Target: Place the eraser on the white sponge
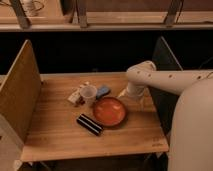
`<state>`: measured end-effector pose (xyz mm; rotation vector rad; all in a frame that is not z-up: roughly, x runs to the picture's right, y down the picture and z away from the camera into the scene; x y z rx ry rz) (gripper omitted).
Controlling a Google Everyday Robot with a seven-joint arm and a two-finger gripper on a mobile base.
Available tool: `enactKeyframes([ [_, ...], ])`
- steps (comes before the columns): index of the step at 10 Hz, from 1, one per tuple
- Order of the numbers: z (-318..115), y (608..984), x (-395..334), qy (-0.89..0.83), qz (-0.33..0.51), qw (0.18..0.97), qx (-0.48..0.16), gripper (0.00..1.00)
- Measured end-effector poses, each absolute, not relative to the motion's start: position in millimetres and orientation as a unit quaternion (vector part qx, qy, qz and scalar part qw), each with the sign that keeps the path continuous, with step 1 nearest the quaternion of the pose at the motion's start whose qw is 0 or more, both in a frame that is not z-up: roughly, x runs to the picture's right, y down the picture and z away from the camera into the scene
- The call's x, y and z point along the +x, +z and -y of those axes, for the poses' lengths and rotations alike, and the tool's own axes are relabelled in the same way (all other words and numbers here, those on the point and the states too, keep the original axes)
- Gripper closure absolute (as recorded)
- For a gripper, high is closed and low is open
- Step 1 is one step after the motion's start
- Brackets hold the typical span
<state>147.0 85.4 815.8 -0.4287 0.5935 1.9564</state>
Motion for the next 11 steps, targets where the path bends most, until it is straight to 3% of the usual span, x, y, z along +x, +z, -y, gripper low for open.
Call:
enactKeyframes([
  [11, -83.9, 815.1, 147.2, 0.807, -0.243, 0.508, -0.176, 0.20],
])
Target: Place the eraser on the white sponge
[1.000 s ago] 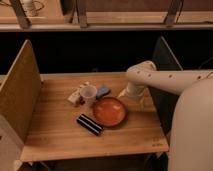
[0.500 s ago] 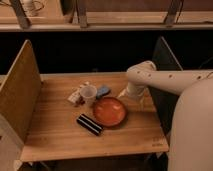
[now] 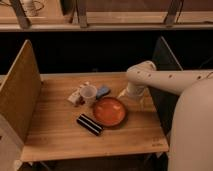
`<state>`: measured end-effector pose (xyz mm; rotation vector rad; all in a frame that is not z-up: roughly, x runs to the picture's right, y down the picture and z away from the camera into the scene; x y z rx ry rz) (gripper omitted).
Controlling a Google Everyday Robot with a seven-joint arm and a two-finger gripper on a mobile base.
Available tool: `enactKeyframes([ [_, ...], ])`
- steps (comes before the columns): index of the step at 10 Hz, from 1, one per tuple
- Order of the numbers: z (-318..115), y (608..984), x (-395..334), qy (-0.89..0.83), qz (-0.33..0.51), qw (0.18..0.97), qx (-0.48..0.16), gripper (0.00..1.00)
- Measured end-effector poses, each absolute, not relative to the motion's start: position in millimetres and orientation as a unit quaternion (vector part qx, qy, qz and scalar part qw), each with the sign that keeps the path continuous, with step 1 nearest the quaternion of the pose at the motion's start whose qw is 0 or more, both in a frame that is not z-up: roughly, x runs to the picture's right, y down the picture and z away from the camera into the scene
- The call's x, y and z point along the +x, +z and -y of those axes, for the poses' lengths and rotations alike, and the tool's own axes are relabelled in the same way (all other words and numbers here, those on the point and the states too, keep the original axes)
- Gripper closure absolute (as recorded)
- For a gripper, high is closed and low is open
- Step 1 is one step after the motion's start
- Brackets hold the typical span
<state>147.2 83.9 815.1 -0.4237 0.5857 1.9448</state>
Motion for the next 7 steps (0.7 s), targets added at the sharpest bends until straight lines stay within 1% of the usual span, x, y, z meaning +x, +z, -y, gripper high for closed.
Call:
enactKeyframes([
  [1, -82.2, 813.0, 147.8, 0.794, -0.242, 0.530, -0.172, 0.20],
  [3, -77.9, 805.3, 135.0, 0.743, -0.242, 0.601, -0.168, 0.20],
  [5, -79.4, 795.0, 101.5, 0.670, -0.239, 0.682, -0.173, 0.20],
  [7, -86.6, 786.6, 72.8, 0.626, -0.229, 0.721, -0.190, 0.20],
])
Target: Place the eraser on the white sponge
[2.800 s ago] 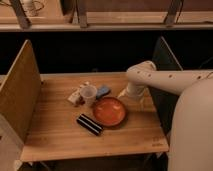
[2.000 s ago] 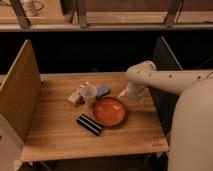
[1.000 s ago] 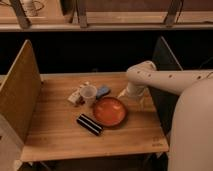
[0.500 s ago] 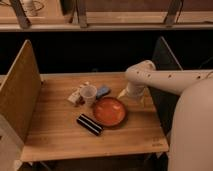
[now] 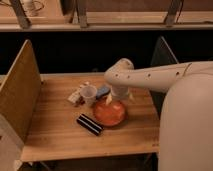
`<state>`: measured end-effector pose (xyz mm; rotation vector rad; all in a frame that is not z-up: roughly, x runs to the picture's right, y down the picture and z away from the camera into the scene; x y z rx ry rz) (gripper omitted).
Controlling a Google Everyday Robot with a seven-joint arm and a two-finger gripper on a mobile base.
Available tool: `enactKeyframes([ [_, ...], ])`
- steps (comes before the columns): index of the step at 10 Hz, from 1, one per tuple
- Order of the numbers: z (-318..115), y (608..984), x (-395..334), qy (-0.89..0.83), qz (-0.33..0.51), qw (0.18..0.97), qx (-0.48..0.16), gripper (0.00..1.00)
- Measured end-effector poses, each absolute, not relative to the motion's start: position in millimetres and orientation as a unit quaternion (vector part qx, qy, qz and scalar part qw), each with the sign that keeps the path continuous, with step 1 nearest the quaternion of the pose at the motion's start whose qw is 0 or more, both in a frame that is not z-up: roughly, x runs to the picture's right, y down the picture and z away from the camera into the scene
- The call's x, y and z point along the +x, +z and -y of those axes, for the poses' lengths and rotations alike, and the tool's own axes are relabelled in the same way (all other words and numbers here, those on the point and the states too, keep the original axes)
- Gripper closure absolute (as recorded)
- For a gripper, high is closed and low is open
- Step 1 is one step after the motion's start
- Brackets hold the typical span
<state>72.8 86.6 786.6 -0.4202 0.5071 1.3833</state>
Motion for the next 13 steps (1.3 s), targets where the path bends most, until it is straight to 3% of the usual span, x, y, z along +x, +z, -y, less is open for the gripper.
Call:
enactKeyframes([
  [5, -89.6, 787.7, 65.4, 0.612, -0.228, 0.731, -0.196, 0.20],
  [8, -115.9, 795.8, -6.1, 0.532, -0.208, 0.782, -0.248, 0.20],
  [13, -136.8, 792.7, -61.3, 0.405, -0.181, 0.847, -0.294, 0.20],
])
